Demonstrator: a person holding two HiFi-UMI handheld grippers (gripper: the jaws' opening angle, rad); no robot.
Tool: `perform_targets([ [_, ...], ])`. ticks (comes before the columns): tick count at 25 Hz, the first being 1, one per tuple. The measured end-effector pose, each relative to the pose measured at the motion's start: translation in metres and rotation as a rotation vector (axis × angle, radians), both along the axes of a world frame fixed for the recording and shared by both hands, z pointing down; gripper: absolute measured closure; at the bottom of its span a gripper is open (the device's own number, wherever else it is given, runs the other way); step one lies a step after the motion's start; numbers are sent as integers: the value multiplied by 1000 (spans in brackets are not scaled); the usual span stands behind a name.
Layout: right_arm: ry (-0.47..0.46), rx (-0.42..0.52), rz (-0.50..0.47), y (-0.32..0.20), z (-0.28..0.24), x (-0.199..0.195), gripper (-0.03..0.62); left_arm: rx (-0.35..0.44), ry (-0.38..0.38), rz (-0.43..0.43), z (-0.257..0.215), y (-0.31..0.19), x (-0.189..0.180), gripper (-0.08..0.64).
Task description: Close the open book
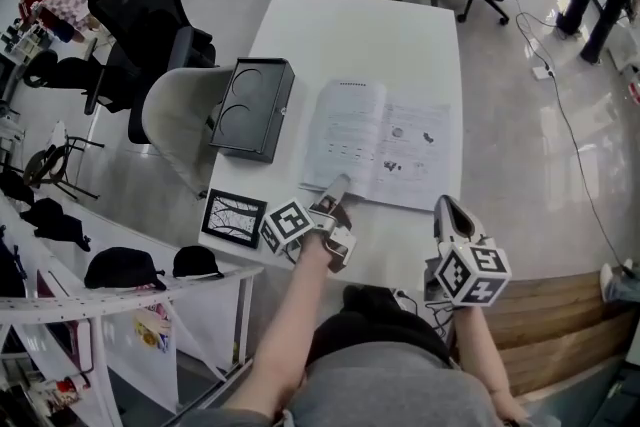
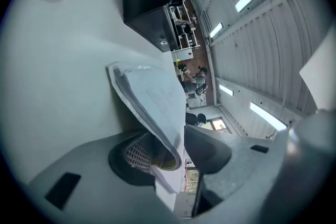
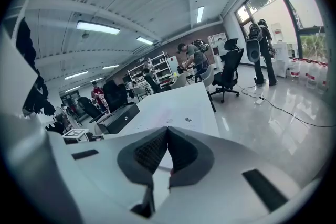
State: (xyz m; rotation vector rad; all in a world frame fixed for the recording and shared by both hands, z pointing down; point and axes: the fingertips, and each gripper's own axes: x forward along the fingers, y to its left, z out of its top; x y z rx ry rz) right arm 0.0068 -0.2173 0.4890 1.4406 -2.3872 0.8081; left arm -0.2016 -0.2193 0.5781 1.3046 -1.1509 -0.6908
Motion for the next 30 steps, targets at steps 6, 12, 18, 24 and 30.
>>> perform_targets([
  [6,3,4,6,-2,-2,4,588,1,46,-83,3,-4,-16,400],
  [12,10,5,21,0,-3,13,588,5,-23,-93,-3,-3,-18,476],
  [18,5,-5,35,3,0,20,588,37,-145,-66,-18,-5,-14,514],
  [24,16,4,41,9,0,25,588,72,-236,-27,-33,-5,-5,532],
  [30,29,21,55,17,-1,33,588,91,-353,27,-44,-5,8,538],
])
